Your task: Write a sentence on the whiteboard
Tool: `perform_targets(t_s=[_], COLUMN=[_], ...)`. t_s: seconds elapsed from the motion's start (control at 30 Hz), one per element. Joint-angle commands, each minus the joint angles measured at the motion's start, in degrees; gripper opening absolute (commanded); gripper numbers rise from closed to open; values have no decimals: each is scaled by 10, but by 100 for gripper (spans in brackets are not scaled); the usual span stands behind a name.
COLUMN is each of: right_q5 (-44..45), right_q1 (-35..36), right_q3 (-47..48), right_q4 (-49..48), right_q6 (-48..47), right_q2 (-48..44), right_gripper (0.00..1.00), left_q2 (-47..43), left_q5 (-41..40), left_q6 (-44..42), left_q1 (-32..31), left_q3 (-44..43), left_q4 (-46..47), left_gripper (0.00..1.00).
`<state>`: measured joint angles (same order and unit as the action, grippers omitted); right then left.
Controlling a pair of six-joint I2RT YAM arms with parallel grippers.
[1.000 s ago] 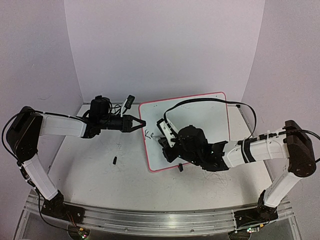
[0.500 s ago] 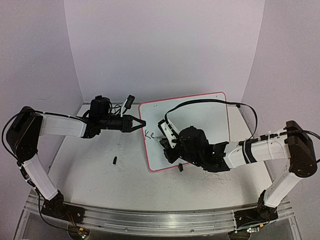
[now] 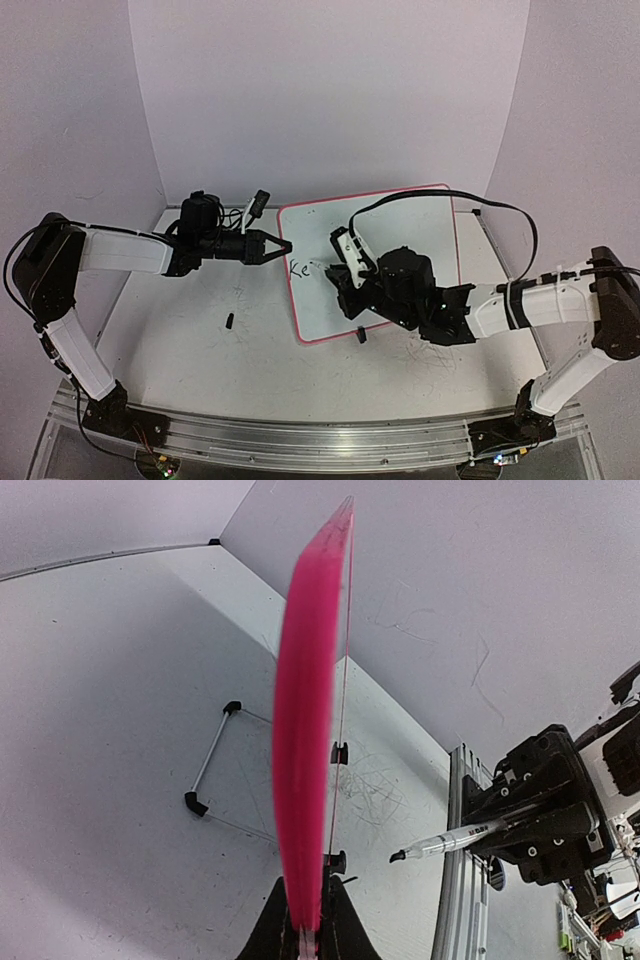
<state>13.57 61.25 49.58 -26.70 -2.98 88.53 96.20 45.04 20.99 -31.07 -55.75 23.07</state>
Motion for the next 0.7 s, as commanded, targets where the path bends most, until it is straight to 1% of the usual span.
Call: perform_targets(t_s=[0.0,0.27,0.67], right_q5=[-3,18,20], right_q1=[-3,-3,-3], right_q3=[14,18,33], right_q4=[-21,-6,-5], right_q6=[4,4,1], right_q2=[15,29,47], right_gripper=[0,0,0], left_q2=[-15,-16,-16], left_q5=[1,1,3], left_q6=[-13,-14,-13], left_q1=[0,0,0], left_q3=[-3,-4,-4], left_q4=[26,26,26], left_gripper=[8,8,8])
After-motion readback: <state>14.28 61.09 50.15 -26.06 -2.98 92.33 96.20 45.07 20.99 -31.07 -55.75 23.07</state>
